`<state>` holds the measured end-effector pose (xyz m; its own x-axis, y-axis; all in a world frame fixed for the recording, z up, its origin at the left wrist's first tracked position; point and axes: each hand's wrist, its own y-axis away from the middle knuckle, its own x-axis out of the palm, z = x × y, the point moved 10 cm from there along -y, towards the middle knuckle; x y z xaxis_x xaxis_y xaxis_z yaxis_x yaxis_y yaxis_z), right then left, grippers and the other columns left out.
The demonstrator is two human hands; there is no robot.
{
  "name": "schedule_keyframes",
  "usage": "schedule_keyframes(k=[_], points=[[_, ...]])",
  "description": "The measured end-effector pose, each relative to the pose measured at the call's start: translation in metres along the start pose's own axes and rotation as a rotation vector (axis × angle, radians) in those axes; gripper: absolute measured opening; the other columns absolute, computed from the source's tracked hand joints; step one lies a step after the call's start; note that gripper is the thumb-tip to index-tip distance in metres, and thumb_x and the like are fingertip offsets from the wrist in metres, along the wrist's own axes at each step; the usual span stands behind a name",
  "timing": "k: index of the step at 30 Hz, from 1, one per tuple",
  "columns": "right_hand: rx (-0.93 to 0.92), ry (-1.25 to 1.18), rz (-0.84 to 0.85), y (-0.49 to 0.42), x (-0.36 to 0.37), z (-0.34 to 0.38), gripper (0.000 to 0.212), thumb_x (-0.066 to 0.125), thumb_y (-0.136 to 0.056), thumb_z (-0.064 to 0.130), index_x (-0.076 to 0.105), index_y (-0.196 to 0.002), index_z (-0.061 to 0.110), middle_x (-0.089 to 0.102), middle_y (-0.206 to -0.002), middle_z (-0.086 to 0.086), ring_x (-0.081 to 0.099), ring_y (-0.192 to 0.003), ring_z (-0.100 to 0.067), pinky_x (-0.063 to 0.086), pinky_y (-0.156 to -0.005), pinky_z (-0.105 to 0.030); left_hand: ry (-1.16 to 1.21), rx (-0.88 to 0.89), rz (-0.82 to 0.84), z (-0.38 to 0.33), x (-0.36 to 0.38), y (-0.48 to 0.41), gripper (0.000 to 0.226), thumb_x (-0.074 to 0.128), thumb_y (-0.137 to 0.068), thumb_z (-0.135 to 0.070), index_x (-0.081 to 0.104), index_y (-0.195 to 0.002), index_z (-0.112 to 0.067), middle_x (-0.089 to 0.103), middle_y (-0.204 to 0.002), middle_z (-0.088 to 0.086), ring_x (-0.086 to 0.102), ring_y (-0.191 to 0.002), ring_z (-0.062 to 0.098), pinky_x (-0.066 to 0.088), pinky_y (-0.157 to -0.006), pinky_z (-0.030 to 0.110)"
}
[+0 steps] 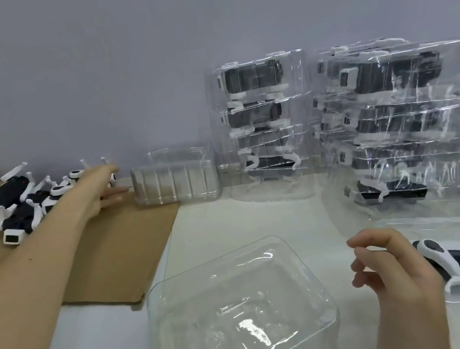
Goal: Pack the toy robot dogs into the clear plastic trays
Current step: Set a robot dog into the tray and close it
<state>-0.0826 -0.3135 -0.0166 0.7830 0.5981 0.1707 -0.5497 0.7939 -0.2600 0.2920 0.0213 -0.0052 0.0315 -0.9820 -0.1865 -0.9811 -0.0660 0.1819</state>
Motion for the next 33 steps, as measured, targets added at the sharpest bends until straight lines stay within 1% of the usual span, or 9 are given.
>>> schedule_keyframes(k=[3, 6, 9, 12, 18, 21, 25, 29, 33], points=[[0.036, -0.004, -0.003, -0.005, -0.001, -0.003, 0.043, 0.056, -0.083, -0.014, 0.069, -0.063, 0.022, 0.056, -0.062, 0.007, 0.049, -0.053, -0.008, 0.039, -0.069, -0.031, 0.032, 0.005, -0.057, 0.006, 0.011, -0.003, 0.028, 0.049, -0.103, -0.019, 0.048, -0.131, -0.020, 0.055, -0.100, -0.003, 0.064, -0.067, 0.014, 0.053, -0.052, 0.027], [0.026, 0.001, 0.017, -0.004, 0.002, -0.002, 0.044, 0.057, -0.083, -0.014, 0.069, -0.062, 0.024, 0.058, -0.069, 0.009, 0.049, -0.060, -0.013, 0.043, -0.060, -0.017, 0.040, 0.072, -0.173, 0.003, 0.010, 0.006, 0.031, 0.046, -0.102, -0.015, 0.056, -0.131, -0.015, 0.057, -0.085, 0.001, 0.059, -0.042, 0.008, 0.043, -0.035, 0.018], [0.019, -0.014, 0.027, 0.000, 0.004, 0.001, 0.038, 0.062, -0.080, -0.008, 0.068, -0.063, 0.026, 0.060, -0.073, 0.009, 0.050, -0.065, -0.014, 0.044, -0.056, -0.011, 0.033, 0.069, -0.186, 0.004, 0.006, 0.027, 0.013, 0.049, -0.099, -0.013, 0.057, -0.089, -0.015, 0.053, -0.077, 0.005, 0.054, -0.048, 0.013, 0.043, -0.052, 0.026], [0.021, -0.005, 0.069, 0.006, 0.011, 0.006, 0.017, 0.060, -0.068, 0.015, 0.067, -0.064, 0.029, 0.059, -0.072, 0.013, 0.051, -0.066, -0.012, 0.040, -0.057, -0.008, 0.049, 0.070, -0.095, 0.001, 0.003, 0.055, 0.018, 0.053, -0.095, -0.011, 0.055, -0.078, -0.015, 0.055, -0.057, 0.000, 0.048, -0.045, 0.010, 0.040, -0.054, 0.026], [0.009, 0.056, 0.138, 0.017, 0.021, 0.007, 0.041, 0.059, -0.083, -0.006, 0.065, -0.065, 0.030, 0.058, -0.069, 0.016, 0.051, -0.063, -0.002, 0.037, -0.057, -0.008, 0.077, 0.245, -0.134, -0.024, -0.027, 0.142, 0.014, 0.057, -0.089, -0.012, 0.071, -0.089, -0.015, 0.060, -0.060, -0.009, 0.046, -0.053, 0.012, 0.037, -0.052, 0.021], [-0.042, 0.071, 0.182, 0.022, 0.028, 0.015, 0.037, 0.060, -0.083, -0.003, 0.065, -0.069, 0.031, 0.064, -0.080, 0.014, 0.054, -0.069, -0.004, 0.041, -0.064, -0.016, -0.068, 0.488, -0.119, -0.048, -0.025, 0.195, 0.024, 0.061, -0.095, -0.015, 0.076, -0.101, -0.034, 0.064, -0.077, -0.004, 0.051, -0.069, 0.010, 0.038, -0.064, 0.018], [-0.251, 0.160, 0.249, 0.031, 0.037, 0.036, 0.048, 0.063, -0.079, -0.008, 0.065, -0.092, 0.039, 0.064, -0.103, 0.012, 0.062, -0.085, -0.011, 0.045, -0.067, -0.014, -0.108, 0.605, 0.043, -0.065, -0.010, 0.243, 0.026, 0.069, -0.092, -0.022, 0.076, -0.112, -0.037, 0.061, -0.084, 0.021, 0.046, -0.071, 0.018, 0.037, -0.061, 0.022], [-0.578, 0.322, 0.339, 0.045, 0.049, 0.064, 0.075, 0.071, -0.075, 0.000, 0.048, -0.140, 0.030, 0.046, -0.136, 0.011, 0.064, -0.107, -0.011, 0.048, -0.079, -0.013, 0.087, 0.517, 0.415, -0.059, 0.021, 0.268, 0.037, 0.081, -0.077, -0.028, 0.077, -0.114, -0.034, 0.074, -0.106, 0.003, 0.054, -0.068, 0.005, 0.042, -0.054, 0.015], [-0.842, 0.446, 0.432, 0.061, 0.061, 0.082, 0.095, 0.074, -0.076, 0.004, 0.029, -0.155, 0.032, 0.029, -0.156, -0.001, 0.055, -0.125, -0.010, 0.047, -0.090, -0.011, 0.240, 0.355, 0.741, -0.036, 0.049, 0.276, 0.069, 0.089, -0.063, -0.047, 0.071, -0.126, -0.023, 0.066, -0.132, 0.000, 0.059, -0.072, 0.008, 0.049, -0.064, 0.027]])
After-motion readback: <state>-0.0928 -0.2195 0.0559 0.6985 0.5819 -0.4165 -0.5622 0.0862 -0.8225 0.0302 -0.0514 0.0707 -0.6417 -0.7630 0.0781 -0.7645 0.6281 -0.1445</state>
